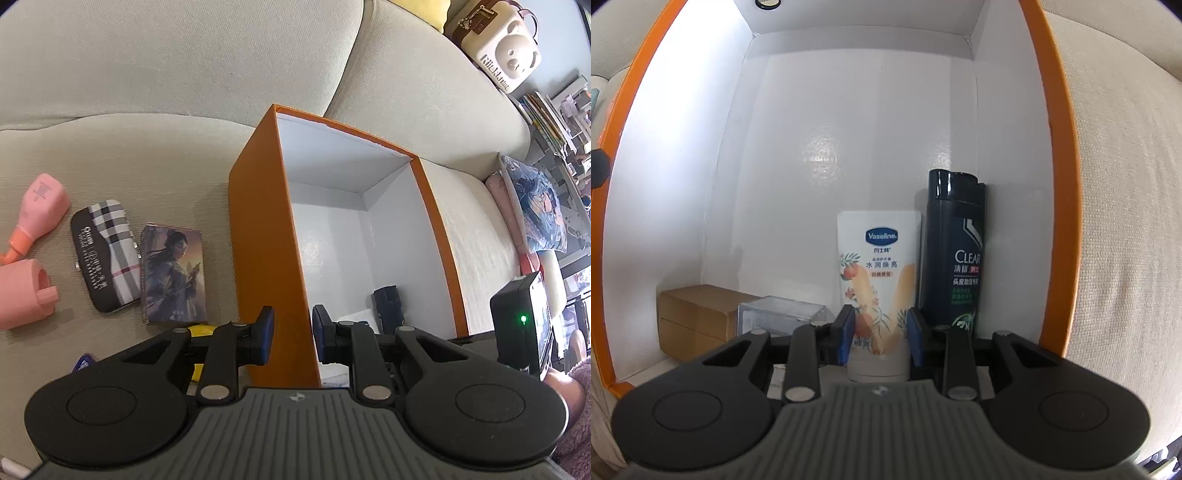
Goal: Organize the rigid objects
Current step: 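Lift both grippers out of the box toward the plaid case and photo card, then grasp the black plaid case with the left gripper, then grasp the PHOTO CARD box upright with the right gripper, then carry the plaid case and photo card box over the orange box with both grippers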
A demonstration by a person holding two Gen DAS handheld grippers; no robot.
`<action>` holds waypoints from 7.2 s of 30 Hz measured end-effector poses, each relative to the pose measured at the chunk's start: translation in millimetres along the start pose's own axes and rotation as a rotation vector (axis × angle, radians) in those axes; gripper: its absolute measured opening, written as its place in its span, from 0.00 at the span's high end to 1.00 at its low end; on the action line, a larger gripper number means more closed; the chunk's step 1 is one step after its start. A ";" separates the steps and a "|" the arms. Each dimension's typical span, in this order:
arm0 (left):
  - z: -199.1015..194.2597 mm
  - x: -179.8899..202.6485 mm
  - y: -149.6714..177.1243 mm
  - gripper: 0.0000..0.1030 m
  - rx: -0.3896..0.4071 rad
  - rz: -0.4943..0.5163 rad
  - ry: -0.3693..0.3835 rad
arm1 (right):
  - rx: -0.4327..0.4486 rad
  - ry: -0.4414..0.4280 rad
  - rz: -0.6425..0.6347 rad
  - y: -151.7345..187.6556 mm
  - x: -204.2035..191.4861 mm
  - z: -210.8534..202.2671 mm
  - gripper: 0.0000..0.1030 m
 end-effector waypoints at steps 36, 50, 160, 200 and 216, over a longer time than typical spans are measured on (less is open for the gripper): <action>-54.1 -146.6 17.3 0.77 0.120 -0.137 -0.079 | 0.318 -0.243 -0.395 -16.2 -261.9 -48.7 0.56; 27.1 -188.7 -27.8 0.69 -0.032 -0.223 -0.149 | 0.238 0.017 -0.686 -72.8 -289.4 5.6 0.46; 8.2 -171.8 1.9 0.79 0.018 -0.242 -0.080 | 0.127 -0.213 -1.082 -102.5 -297.7 4.8 0.75; -97.9 -17.4 -18.8 0.81 0.241 -0.124 0.037 | 0.364 -0.714 -1.214 -120.2 -189.2 -140.8 0.78; -19.7 52.6 -17.9 0.81 0.103 -0.011 0.046 | 0.313 -0.675 -1.040 -207.3 -114.2 -96.2 0.78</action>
Point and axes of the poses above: each gripper's, at about its wrist camera, not at the fingertips, and z roughly the way its jaws point, x to its right, y to its underside, the point moved 10 cm from there along z, roughly the way its jaws point, and after that the axes turned 3 degrees about z, right-handed, at the moved point
